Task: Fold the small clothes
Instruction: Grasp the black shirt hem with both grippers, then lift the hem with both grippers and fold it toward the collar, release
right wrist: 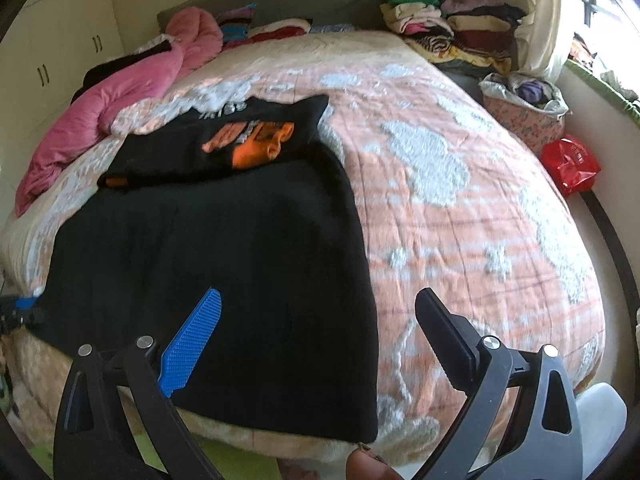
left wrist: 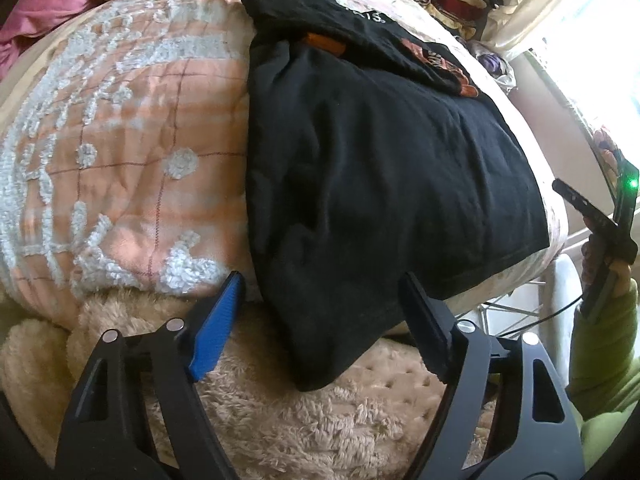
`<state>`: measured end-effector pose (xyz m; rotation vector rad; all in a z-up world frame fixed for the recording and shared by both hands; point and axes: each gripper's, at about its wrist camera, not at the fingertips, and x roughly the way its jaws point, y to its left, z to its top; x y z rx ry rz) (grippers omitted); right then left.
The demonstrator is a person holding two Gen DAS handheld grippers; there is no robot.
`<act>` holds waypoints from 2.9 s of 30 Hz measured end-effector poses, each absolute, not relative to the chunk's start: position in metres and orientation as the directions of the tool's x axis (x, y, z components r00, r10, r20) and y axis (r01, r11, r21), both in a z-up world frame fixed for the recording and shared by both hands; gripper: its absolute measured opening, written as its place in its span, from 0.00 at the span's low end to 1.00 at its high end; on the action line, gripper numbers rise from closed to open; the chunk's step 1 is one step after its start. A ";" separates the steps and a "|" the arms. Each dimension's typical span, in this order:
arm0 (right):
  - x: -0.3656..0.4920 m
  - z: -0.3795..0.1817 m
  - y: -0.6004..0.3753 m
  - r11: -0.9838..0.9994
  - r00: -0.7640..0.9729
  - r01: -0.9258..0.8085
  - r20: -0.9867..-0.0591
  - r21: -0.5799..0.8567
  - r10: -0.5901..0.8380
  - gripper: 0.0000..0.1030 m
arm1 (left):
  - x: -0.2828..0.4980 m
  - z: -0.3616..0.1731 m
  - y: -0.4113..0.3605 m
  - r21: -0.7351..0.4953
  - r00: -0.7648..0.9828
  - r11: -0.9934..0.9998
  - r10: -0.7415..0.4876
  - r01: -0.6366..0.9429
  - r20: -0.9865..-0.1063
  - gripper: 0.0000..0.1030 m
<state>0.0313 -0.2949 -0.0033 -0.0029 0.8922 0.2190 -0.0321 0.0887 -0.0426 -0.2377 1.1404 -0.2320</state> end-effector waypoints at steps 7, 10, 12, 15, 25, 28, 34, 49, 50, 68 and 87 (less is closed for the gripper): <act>0.017 -0.020 -0.306 0.964 0.519 -0.232 -0.821 0.130 0.236 0.94 | -0.028 -0.047 0.084 -0.292 0.417 0.955 -0.289 0.059 -0.862 0.57; 0.013 -0.026 -0.312 0.958 0.481 -0.243 -0.838 0.153 0.256 0.94 | -0.025 -0.049 0.080 -0.288 0.416 0.956 -0.288 0.065 -0.863 0.50; 0.010 -0.031 -0.314 0.955 0.453 -0.247 -0.852 0.164 0.264 0.94 | -0.023 -0.051 0.077 -0.293 0.411 0.953 -0.297 0.076 -0.862 0.44; 0.005 -0.040 -0.315 0.948 0.412 -0.261 -0.868 0.180 0.278 0.76 | -0.020 -0.055 0.076 -0.295 0.411 0.952 -0.299 0.074 -0.861 0.37; -0.002 -0.037 -0.321 0.936 0.432 -0.283 -0.843 0.211 0.320 0.08 | -0.020 -0.048 0.093 -0.335 0.451 0.942 -0.311 0.029 -0.836 0.03; -0.005 -0.017 -0.318 0.925 0.488 -0.314 -0.798 0.216 0.352 0.08 | -0.023 -0.033 0.096 -0.338 0.487 0.940 -0.314 0.042 -0.815 0.03; -0.005 0.022 -0.321 0.927 0.609 -0.298 -0.702 0.229 0.370 0.07 | -0.027 0.003 0.106 -0.342 0.585 0.938 -0.305 0.049 -0.752 0.03; 0.029 0.102 -0.331 0.940 0.813 -0.268 -0.475 0.209 0.337 0.07 | 0.001 0.068 0.123 -0.369 0.719 0.927 -0.302 0.069 -0.626 0.02; 0.031 0.103 -0.329 0.942 0.816 -0.268 -0.472 0.202 0.333 0.07 | 0.004 0.070 0.124 -0.370 0.722 0.927 -0.302 0.068 -0.623 0.02; 0.095 0.116 -0.318 0.955 0.846 -0.210 -0.450 0.211 0.286 0.07 | 0.068 0.094 0.134 -0.398 0.757 0.916 -0.293 0.048 -0.584 0.02; 0.171 0.093 -0.297 0.957 0.821 -0.194 -0.498 0.216 0.279 0.07 | 0.130 0.066 0.140 -0.386 0.750 0.920 -0.210 -0.065 -0.627 0.03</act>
